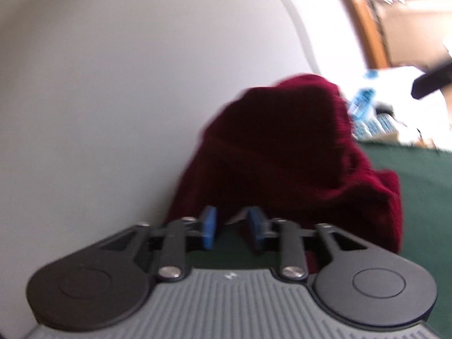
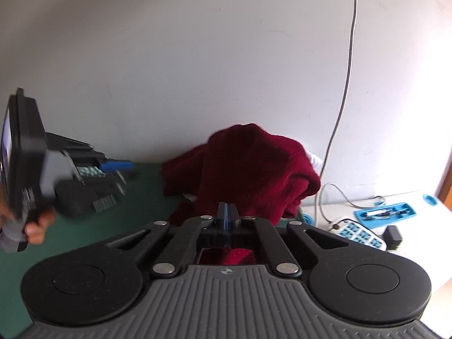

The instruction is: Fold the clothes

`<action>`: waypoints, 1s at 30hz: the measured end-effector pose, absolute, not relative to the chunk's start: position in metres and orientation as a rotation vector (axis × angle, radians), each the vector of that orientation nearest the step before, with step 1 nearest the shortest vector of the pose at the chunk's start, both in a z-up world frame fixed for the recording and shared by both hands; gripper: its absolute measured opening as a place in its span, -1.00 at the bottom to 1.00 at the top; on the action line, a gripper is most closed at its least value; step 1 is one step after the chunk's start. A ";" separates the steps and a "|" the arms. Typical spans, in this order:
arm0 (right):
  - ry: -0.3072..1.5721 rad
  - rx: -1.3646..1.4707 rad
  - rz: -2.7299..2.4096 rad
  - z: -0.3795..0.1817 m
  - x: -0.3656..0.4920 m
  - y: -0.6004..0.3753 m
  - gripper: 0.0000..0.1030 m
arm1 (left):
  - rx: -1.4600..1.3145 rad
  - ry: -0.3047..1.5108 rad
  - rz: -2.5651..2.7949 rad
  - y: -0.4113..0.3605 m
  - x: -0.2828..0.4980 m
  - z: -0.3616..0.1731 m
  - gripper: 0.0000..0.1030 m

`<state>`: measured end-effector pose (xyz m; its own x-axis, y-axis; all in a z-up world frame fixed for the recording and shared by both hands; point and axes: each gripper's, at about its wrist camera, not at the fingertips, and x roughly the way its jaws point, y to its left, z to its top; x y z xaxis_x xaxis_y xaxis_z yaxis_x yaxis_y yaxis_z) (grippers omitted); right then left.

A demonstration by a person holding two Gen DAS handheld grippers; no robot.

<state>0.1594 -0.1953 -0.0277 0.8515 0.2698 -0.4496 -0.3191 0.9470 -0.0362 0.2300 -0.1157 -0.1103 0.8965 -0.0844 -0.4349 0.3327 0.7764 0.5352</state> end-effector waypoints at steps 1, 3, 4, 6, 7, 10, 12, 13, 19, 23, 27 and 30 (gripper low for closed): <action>0.464 -0.126 0.297 -0.031 0.159 -0.193 -1.00 | 0.695 0.401 -0.260 -0.128 0.237 -0.117 -0.08; 0.496 -0.134 0.298 -0.036 0.156 -0.196 -0.95 | 0.750 0.412 -0.296 -0.147 0.256 -0.131 -0.05; 0.514 -0.136 0.302 -0.038 0.154 -0.198 -0.91 | 0.752 0.434 -0.316 -0.152 0.271 -0.137 -0.02; 0.550 -0.144 0.284 -0.047 0.151 -0.205 -0.50 | 0.697 0.499 -0.350 -0.158 0.296 -0.146 0.15; 0.563 -0.132 0.267 -0.052 0.149 -0.211 -0.37 | 0.653 0.527 -0.352 -0.161 0.307 -0.148 0.18; 0.603 -0.074 0.233 -0.061 0.147 -0.227 -0.19 | 0.558 0.572 -0.272 -0.174 0.339 -0.152 -0.01; 0.626 -0.037 0.211 -0.065 0.146 -0.235 -0.19 | 0.559 0.572 -0.219 -0.173 0.338 -0.155 -0.81; 0.637 -0.020 0.199 -0.066 0.145 -0.238 -0.19 | 0.563 0.566 -0.195 -0.171 0.334 -0.155 -0.83; 0.620 0.000 0.162 -0.067 0.146 -0.252 -0.19 | 0.370 0.458 -0.145 -0.125 0.263 -0.101 -0.92; 0.616 0.006 0.213 -0.064 0.174 -0.253 -0.09 | 0.302 0.433 -0.102 -0.074 0.204 -0.059 -0.93; 0.673 0.123 0.298 -0.067 0.240 -0.238 0.41 | 0.256 0.449 -0.060 -0.034 0.147 -0.032 -0.93; 0.745 0.223 0.351 -0.080 0.294 -0.217 0.46 | 0.235 0.489 -0.016 -0.023 0.107 -0.028 -0.93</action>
<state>0.2938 -0.2170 -0.0796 0.6809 0.3882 -0.6210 -0.2320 0.9186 0.3199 0.1070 -0.0228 -0.0275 0.8833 0.0406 -0.4670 0.0712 0.9730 0.2194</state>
